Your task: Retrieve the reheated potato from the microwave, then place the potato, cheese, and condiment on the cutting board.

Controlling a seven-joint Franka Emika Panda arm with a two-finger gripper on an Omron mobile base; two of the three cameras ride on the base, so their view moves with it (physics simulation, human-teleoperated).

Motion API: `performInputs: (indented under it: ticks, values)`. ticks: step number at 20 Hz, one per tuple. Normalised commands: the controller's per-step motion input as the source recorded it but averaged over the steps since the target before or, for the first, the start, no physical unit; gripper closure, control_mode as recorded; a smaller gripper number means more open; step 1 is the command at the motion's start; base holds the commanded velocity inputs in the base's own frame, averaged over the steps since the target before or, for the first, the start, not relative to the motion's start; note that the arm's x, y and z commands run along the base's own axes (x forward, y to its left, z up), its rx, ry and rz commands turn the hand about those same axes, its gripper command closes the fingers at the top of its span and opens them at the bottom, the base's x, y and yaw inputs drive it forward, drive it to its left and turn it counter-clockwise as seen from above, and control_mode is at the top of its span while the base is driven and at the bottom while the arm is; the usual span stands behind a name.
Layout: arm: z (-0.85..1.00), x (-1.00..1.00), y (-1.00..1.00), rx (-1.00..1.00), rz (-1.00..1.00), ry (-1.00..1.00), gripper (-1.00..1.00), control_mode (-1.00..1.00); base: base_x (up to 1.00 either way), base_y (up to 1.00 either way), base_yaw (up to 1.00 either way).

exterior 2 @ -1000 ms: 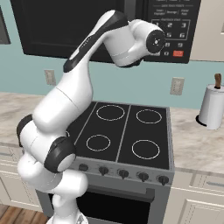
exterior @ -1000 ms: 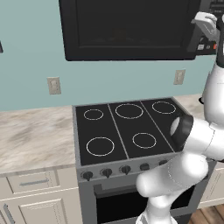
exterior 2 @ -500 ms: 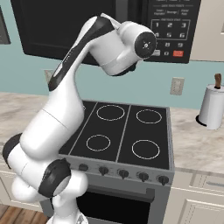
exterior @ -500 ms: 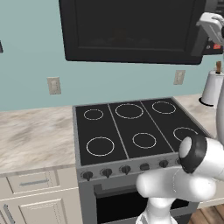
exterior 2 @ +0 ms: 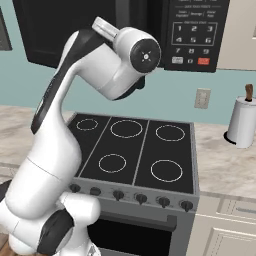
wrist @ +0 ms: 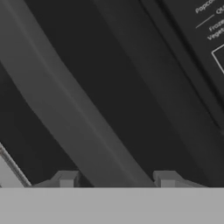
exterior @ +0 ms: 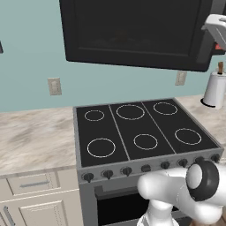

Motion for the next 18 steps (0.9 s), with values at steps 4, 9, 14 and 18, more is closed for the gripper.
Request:
performInputs:
  ticks: [4,9,14,18]
  values:
    - [0.09,-0.78,0.20,0.06,0.00,0.00,1.00,-1.00,0.00,0.00,0.00]
    - [0.08,-0.75,0.22,0.06,-0.01,0.00,1.00,-1.00,0.00,0.00,0.00]
    - [0.07,-0.68,0.24,0.07,-0.03,0.02,1.00,-1.00,0.00,0.00,0.00]
    - [0.04,-0.65,0.26,0.05,-0.04,0.08,1.00,-1.00,0.00,0.00,0.00]
